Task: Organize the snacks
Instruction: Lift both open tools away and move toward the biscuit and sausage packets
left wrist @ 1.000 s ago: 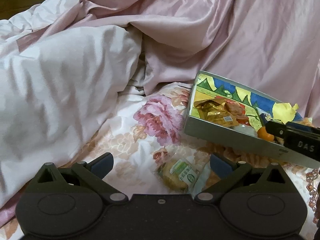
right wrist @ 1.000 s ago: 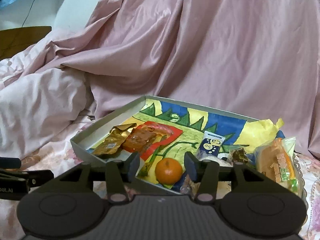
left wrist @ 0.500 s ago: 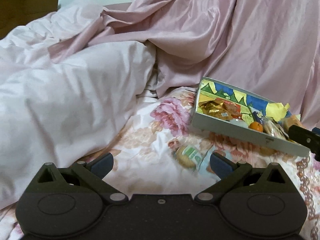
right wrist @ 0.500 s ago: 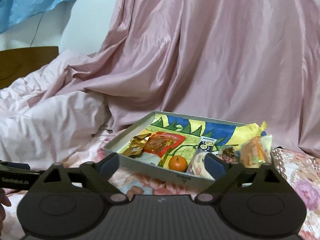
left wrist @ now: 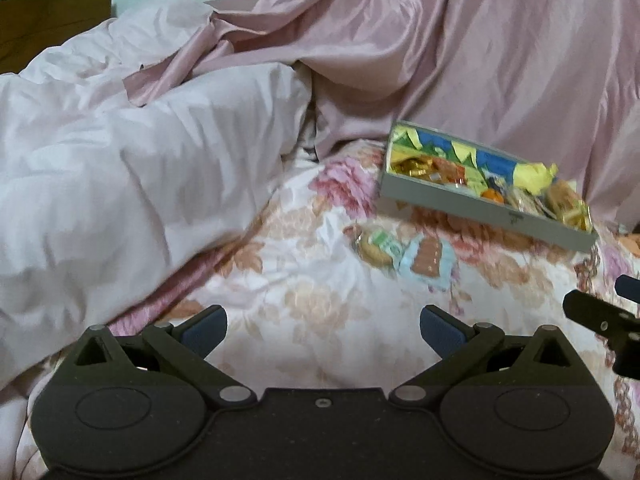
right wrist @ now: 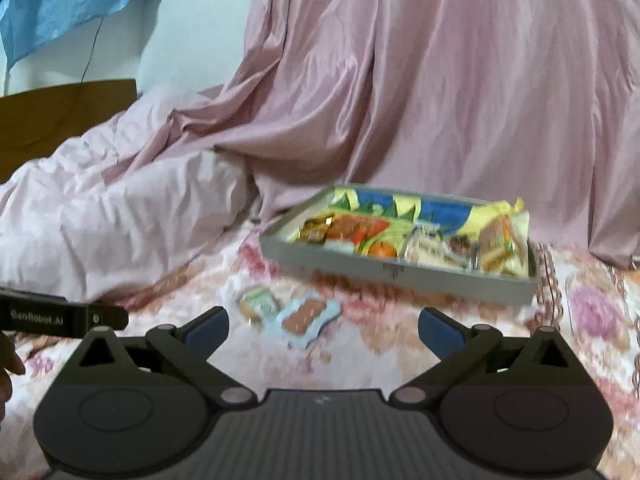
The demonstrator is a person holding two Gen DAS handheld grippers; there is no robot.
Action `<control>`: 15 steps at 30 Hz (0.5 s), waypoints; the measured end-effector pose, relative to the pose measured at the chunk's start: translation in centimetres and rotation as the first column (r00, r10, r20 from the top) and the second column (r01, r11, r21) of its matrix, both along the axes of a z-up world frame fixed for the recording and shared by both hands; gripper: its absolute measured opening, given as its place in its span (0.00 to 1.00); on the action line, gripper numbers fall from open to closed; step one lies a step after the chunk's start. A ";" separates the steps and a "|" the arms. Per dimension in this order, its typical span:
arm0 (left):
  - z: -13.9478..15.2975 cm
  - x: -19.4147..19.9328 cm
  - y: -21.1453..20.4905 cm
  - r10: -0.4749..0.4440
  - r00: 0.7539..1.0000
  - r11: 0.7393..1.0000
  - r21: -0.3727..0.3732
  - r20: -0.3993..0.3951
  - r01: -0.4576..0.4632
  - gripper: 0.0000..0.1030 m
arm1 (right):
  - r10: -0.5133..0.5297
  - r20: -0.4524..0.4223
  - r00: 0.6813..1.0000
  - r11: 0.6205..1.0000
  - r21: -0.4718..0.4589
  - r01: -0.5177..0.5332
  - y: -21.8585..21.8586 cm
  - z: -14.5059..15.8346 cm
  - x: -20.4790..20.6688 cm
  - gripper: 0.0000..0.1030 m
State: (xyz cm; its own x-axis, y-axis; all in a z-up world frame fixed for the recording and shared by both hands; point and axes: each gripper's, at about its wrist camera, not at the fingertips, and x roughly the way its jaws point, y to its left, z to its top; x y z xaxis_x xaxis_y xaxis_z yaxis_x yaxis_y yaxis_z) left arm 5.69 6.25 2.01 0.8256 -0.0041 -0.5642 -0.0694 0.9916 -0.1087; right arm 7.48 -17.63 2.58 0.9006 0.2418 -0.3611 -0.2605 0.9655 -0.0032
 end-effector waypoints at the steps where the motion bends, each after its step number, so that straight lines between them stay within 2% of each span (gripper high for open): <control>1: -0.2 -0.1 0.0 -0.001 1.000 1.000 0.000 -0.009 0.001 0.99 | -0.003 -0.011 1.000 1.000 -0.003 0.003 0.1 -0.3 -0.4 1.00; 7: -1.1 0.2 -0.2 -0.011 0.999 1.000 0.009 -0.041 0.011 0.99 | -0.010 -0.067 0.998 1.000 -0.006 0.009 0.4 -2.3 -1.5 1.00; 15: -2.1 1.4 -0.4 -0.011 0.997 1.000 0.022 -0.072 0.013 0.99 | -0.019 -0.126 0.992 1.000 0.015 0.021 0.0 -3.8 -0.5 1.00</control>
State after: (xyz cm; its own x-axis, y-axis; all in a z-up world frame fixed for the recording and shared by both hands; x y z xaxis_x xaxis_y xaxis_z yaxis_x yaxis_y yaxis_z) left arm 7.07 5.90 -0.12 0.7830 -0.0001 -0.6220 -0.0645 0.9946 -0.0814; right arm 6.99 -17.61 -1.18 0.8528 0.2309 -0.4684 -0.2384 0.9702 0.0441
